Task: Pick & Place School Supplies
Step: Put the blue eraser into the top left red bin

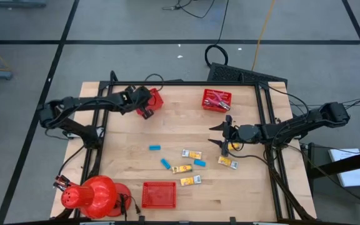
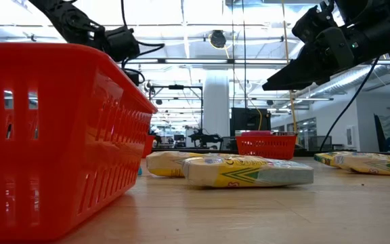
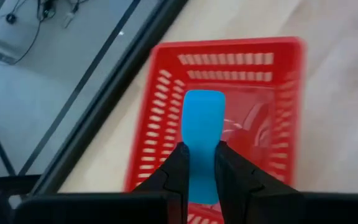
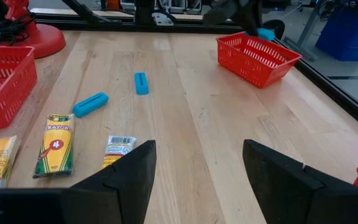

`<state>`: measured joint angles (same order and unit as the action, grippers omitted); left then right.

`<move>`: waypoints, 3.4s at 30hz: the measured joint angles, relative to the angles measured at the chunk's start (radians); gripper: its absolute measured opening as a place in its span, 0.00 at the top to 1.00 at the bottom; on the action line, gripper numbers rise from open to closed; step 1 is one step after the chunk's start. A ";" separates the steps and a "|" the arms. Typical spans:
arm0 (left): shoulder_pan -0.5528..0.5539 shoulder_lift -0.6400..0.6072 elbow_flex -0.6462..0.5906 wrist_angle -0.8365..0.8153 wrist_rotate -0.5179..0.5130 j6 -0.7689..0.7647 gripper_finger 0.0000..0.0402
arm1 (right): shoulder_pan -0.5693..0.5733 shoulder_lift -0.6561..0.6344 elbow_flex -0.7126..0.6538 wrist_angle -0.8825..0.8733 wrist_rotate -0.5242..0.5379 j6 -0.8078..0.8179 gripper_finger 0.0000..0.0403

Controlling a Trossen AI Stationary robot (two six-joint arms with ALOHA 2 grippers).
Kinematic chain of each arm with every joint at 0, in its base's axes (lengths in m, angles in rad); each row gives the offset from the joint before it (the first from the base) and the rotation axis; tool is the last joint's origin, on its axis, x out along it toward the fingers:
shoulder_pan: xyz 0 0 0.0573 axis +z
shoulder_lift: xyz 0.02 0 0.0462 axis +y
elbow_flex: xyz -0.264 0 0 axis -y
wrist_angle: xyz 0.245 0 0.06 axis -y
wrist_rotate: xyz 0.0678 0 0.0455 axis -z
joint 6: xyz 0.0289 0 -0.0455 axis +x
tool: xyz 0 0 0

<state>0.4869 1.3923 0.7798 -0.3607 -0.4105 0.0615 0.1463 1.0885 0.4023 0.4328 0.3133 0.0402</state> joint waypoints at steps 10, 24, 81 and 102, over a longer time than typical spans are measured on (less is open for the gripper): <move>0.111 0.009 -0.006 -0.016 0.257 0.004 0.77 | 0.016 0.000 0.000 0.002 -0.001 0.000 0.43; 0.106 0.009 -0.006 -0.001 0.288 0.012 0.39 | 0.026 0.000 0.000 0.004 0.002 0.000 0.43; -0.661 0.101 -0.462 0.641 0.281 -0.470 0.44 | 0.046 0.000 0.000 0.004 0.031 0.000 0.43; -0.696 0.139 -0.462 0.659 0.260 -0.495 0.85 | 0.046 0.000 0.000 0.005 0.032 0.001 0.43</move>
<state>-0.2094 1.5311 0.3181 0.2979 -0.1502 -0.4332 0.1921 1.0885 0.4023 0.4374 0.3449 0.0410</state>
